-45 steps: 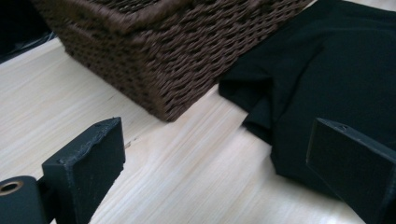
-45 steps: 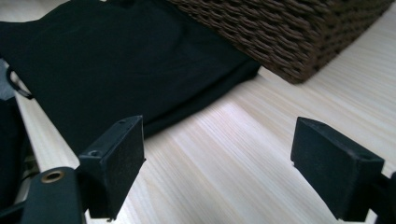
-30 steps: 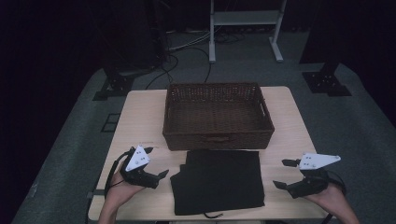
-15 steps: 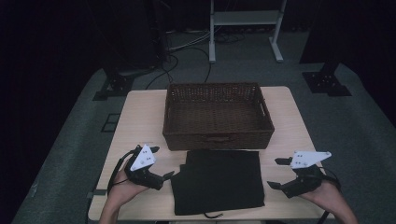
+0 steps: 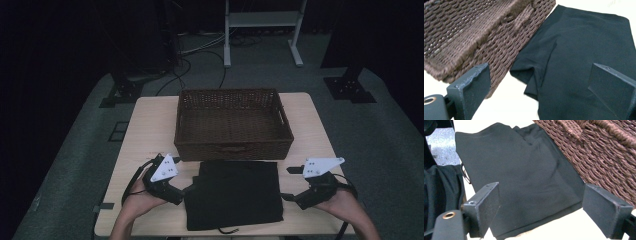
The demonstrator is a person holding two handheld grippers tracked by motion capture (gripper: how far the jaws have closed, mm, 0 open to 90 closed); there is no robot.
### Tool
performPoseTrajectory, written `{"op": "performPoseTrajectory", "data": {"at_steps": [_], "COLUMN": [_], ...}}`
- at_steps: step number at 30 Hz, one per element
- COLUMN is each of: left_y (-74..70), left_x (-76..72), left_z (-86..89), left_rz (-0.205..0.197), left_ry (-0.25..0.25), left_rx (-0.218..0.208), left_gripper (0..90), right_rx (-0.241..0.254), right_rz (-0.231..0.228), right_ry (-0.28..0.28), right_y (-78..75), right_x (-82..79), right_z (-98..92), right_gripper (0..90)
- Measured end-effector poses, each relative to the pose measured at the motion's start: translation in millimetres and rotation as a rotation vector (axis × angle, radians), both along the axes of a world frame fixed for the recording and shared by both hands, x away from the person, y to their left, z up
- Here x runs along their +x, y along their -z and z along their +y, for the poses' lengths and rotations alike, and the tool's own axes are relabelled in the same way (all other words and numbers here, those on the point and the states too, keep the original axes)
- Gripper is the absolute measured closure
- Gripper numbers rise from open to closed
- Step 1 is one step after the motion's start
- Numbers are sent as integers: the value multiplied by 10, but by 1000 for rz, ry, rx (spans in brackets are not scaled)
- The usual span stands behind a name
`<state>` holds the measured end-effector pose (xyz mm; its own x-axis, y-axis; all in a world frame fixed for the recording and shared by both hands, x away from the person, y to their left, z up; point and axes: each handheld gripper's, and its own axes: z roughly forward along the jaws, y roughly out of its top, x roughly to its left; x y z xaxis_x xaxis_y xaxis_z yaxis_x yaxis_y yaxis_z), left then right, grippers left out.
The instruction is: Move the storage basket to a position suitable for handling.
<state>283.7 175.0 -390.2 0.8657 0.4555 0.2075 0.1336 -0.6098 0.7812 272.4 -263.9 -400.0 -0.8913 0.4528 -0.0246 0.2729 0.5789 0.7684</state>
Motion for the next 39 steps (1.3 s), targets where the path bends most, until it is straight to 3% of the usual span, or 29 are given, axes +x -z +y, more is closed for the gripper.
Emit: {"op": "performPoseTrajectory", "data": {"at_steps": [8,14,27,39], "left_y": [-18,23,40,193], "left_x": [6,44,69,176], "left_z": [-132,-216,-418,-634], "left_rz": [6,48,58,114], "left_ry": [47,70,127,171], "left_rx": [18,29,61,110], "left_gripper": [35,35,35,35], "right_rx": [-26,-41,-89,-154], "right_rz": [5,6,11,40], "right_ry": [-26,-50,-121,-182], "right_y": [-33,-60,-63,85], "right_x": [30,58,155,306], "right_z": [101,176,409,632], "right_gripper": [145,145,145,149]}}
